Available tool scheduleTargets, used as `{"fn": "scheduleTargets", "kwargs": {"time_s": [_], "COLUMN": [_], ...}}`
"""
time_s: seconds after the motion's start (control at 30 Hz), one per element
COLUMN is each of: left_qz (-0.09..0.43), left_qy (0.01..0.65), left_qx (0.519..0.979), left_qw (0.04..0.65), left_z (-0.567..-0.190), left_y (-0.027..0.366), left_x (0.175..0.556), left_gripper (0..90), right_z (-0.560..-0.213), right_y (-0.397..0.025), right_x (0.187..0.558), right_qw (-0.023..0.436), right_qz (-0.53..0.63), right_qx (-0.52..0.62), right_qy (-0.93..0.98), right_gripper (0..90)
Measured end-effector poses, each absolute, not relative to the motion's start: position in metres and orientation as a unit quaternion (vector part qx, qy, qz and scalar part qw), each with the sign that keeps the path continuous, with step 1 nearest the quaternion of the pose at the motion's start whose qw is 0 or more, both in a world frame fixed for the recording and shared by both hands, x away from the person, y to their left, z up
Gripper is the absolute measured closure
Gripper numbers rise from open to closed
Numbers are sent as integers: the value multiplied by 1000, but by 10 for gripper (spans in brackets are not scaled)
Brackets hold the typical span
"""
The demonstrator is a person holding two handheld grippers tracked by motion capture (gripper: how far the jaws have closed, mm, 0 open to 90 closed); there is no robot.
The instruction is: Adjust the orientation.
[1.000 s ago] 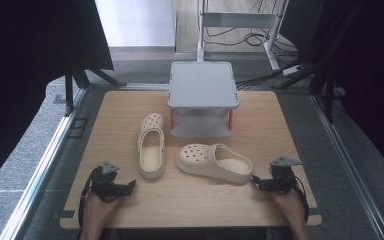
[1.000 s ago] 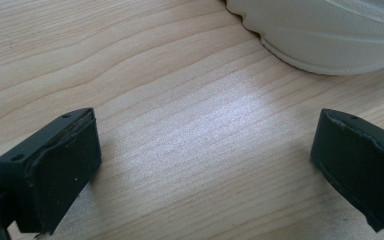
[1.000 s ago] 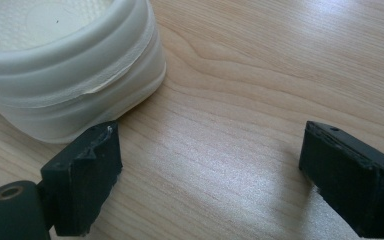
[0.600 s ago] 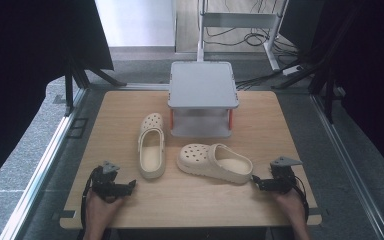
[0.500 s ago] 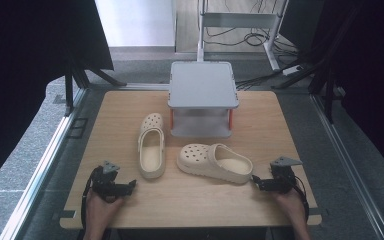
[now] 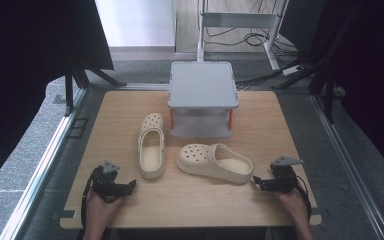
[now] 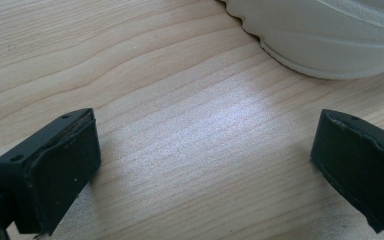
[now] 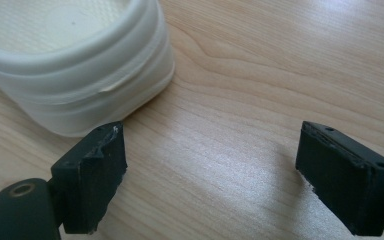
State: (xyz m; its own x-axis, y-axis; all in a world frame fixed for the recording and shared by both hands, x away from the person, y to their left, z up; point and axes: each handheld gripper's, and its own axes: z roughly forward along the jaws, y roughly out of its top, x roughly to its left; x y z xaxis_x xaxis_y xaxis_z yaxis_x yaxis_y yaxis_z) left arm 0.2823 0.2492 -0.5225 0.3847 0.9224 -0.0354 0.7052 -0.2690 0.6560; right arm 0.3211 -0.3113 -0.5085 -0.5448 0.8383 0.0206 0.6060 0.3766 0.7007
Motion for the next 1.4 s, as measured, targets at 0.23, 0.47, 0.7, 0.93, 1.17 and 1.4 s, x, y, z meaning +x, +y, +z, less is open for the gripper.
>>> {"fn": "scheduleTargets", "kwargs": {"time_s": [0.23,0.47,0.7,0.93,1.17,1.4], "left_qz": [180,181,181,181,180,180], "left_qy": [525,524,525,524,522,522], "left_qx": [776,776,776,776,778,778], "left_qw": [301,301,301,301,299,299], "left_z": [-523,-523,-523,-523,-522,-522], "left_y": [249,249,249,249,250,250], "left_x": [282,282,282,282,283,283], "left_gripper": [0,0,0,0,0,0], "right_z": [-484,-465,-439,-412,-392,-383], "right_y": [-304,-297,-283,-254,-213,-164], "right_x": [313,309,310,319,334,354], "right_qw": [174,162,143,129,130,99], "right_qz": [342,351,377,394,392,389], "right_qx": [416,397,378,354,334,321], "right_qy": [824,833,834,838,847,858], "right_gripper": [64,20,12,0,0,15]}}
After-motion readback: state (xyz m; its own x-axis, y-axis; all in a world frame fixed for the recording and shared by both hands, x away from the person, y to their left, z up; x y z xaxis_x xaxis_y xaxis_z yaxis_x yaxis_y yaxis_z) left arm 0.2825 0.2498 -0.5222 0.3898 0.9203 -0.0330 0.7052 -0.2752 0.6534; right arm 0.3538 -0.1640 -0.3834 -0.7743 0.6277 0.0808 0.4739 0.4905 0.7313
